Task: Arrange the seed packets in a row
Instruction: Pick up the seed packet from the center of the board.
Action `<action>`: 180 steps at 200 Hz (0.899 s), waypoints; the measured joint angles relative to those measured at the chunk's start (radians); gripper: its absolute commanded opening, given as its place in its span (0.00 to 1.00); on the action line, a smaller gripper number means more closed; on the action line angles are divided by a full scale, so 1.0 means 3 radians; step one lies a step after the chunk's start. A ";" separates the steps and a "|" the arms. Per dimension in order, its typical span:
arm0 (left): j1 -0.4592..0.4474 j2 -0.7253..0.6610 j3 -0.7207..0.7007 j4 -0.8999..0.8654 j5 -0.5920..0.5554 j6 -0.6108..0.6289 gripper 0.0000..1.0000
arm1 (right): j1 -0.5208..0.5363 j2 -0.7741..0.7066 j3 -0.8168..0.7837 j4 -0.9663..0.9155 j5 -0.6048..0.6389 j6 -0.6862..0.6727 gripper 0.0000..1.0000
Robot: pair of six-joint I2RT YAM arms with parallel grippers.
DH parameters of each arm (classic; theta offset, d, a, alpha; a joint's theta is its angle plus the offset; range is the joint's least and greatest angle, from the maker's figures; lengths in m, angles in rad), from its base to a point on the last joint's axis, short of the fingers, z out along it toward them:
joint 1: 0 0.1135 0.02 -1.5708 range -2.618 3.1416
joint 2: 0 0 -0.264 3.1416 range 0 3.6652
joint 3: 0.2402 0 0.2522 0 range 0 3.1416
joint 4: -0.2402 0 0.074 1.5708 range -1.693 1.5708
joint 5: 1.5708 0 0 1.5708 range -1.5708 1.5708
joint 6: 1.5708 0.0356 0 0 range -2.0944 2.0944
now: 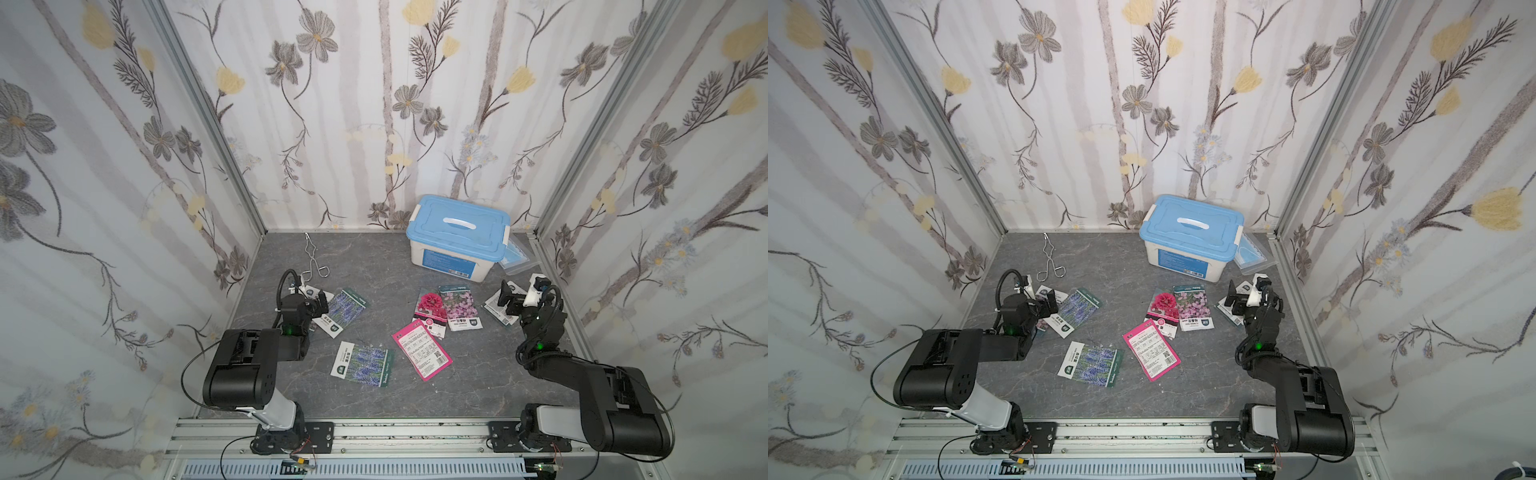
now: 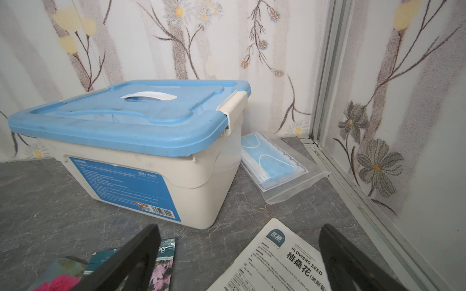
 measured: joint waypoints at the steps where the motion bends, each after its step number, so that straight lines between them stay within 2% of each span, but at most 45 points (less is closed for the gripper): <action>1: 0.0000 -0.0003 0.0000 -0.0003 -0.0006 -0.0001 1.00 | 0.0000 -0.0011 0.0027 -0.0045 0.0006 0.0001 1.00; 21: -0.0023 -0.0113 0.0084 -0.0196 -0.0151 -0.0017 1.00 | 0.0008 -0.0121 0.0562 -0.0641 0.0130 0.0074 1.00; 44: -0.0149 -0.0303 0.0603 -0.0843 -0.0463 -0.0024 1.00 | 0.0052 -0.0237 0.1081 -0.1459 0.0259 0.0277 1.00; 74: -0.0280 -0.0674 0.1034 -0.1637 -0.0824 -0.0290 1.00 | 0.0275 -0.0448 0.1158 -0.2157 0.0280 0.0654 1.00; 89: -0.0423 -0.0785 0.1249 -0.2084 -0.0985 -0.0487 1.00 | 0.0434 -0.0554 0.1061 -0.2322 0.0122 0.0795 1.00; 107: -0.0765 -0.0802 0.1485 -0.2565 -0.1025 -0.0657 1.00 | 0.0690 -0.0640 0.0999 -0.2466 0.0004 0.0908 1.00; 139: -0.1124 -0.0820 0.1512 -0.3220 -0.0978 -0.1005 1.00 | 0.1297 -0.0706 0.0952 -0.2522 -0.0145 0.1011 1.00; 158: -0.1269 -0.0865 0.1422 -0.3522 -0.0930 -0.1171 1.00 | 0.1681 -0.0479 0.1027 -0.2494 -0.0211 0.1038 0.99; 180: -0.1213 -0.0839 0.1441 -0.3845 -0.0997 -0.1284 1.00 | 0.2018 -0.0055 0.1223 -0.2483 -0.0319 0.1067 0.99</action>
